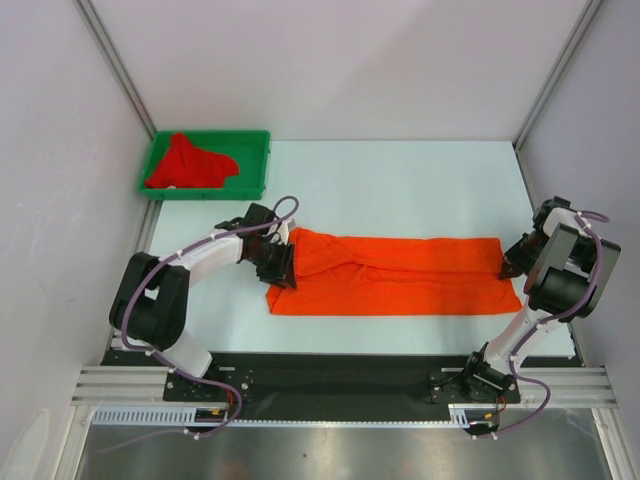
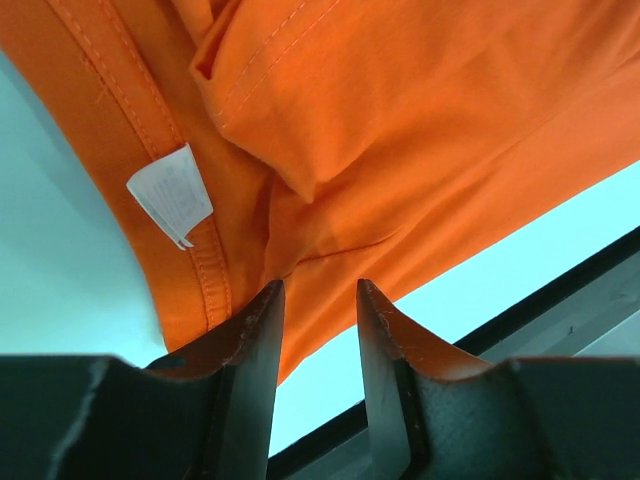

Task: Fold and stack the t-shirts
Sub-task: Fold the tshirt

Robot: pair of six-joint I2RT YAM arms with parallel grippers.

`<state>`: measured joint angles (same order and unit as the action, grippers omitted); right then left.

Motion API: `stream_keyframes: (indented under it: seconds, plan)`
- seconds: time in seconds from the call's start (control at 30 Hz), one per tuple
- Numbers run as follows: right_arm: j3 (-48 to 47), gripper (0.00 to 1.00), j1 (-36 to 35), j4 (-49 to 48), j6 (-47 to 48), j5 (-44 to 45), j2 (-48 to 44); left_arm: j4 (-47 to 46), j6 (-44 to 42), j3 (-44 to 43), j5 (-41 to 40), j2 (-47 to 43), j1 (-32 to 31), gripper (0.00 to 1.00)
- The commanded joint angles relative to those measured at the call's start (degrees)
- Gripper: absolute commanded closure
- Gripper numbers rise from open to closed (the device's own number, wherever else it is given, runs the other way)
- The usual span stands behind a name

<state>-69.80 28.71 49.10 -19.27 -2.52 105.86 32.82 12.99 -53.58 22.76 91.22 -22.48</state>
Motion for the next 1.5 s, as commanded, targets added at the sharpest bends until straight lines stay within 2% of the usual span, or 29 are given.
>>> stream_keyframes:
  seconds: [0.0, 0.2, 0.37, 0.57, 0.6, 0.63, 0.77, 0.8, 0.9, 0.93, 1.0, 1.1, 1.3, 1.47]
  plan:
    - [-1.83, 0.98, 0.47, 0.47, -0.33, 1.03, -0.39, 0.14, -1.22, 0.50, -0.35, 0.54, 0.33, 0.60]
    - [-0.25, 1.00, 2.40, 2.05, -0.33, 4.98, -2.59, -0.12, -1.13, 0.58, -1.49, 1.42, 0.33, 0.61]
    - [1.16, 1.00, 4.34, 1.00, 0.02, 4.46, -3.03, -0.12, -1.04, 0.67, -2.72, 0.98, 0.33, 0.62]
    - [-2.34, 0.99, 1.01, 2.31, -0.33, 3.58, -4.52, -0.03, -0.34, 0.32, -5.88, -5.07, 0.42, 0.62]
    - [-3.40, 0.95, 0.39, 2.75, -0.59, 3.41, -5.05, 0.14, 0.01, -0.03, -6.32, -5.96, 0.51, 0.60]
    - [-4.20, 0.84, -0.40, 3.45, -1.55, 3.32, -5.75, 0.14, 0.19, -0.38, -6.68, -7.62, 0.68, 0.59]
    - [-10.78, 0.69, -6.63, 4.77, -2.79, 3.05, -7.69, 1.55, 0.02, -3.80, -7.03, -8.16, 1.56, 0.53]
    - [-14.01, 0.64, -10.39, 4.43, -2.88, 3.14, -7.43, 1.46, 0.01, -4.25, -7.12, -8.08, 2.17, 0.51]
    - [-19.47, 0.54, -17.77, 0.14, -3.14, -4.13, -4.81, -0.20, 0.54, -5.74, -4.93, -7.11, 4.01, 0.45]
    - [-20.54, 0.49, -19.38, -1.36, -3.41, -10.25, -3.22, -0.99, 0.63, -6.18, -3.62, -6.50, 4.46, 0.44]
    - [-22.65, 0.47, -22.54, -3.74, -4.37, -17.91, 0.03, -2.14, 0.98, -8.37, -0.10, -3.08, 5.42, 0.42]
    - [-23.54, 0.40, -30.52, -12.76, -6.13, -33.98, 6.97, -2.76, 1.33, -12.50, -0.87, 1.49, 5.69, 0.41]
    - [-24.07, 0.40, -38.55, -19.57, -8.33, -42.73, 13.40, -5.22, 2.30, -21.28, -4.04, 8.70, 7.80, 0.43]
    - [-24.07, 0.44, -39.00, -18.87, -9.04, -41.69, 14.20, -3.65, 2.82, -31.91, -5.10, 19.07, 8.51, 0.52]
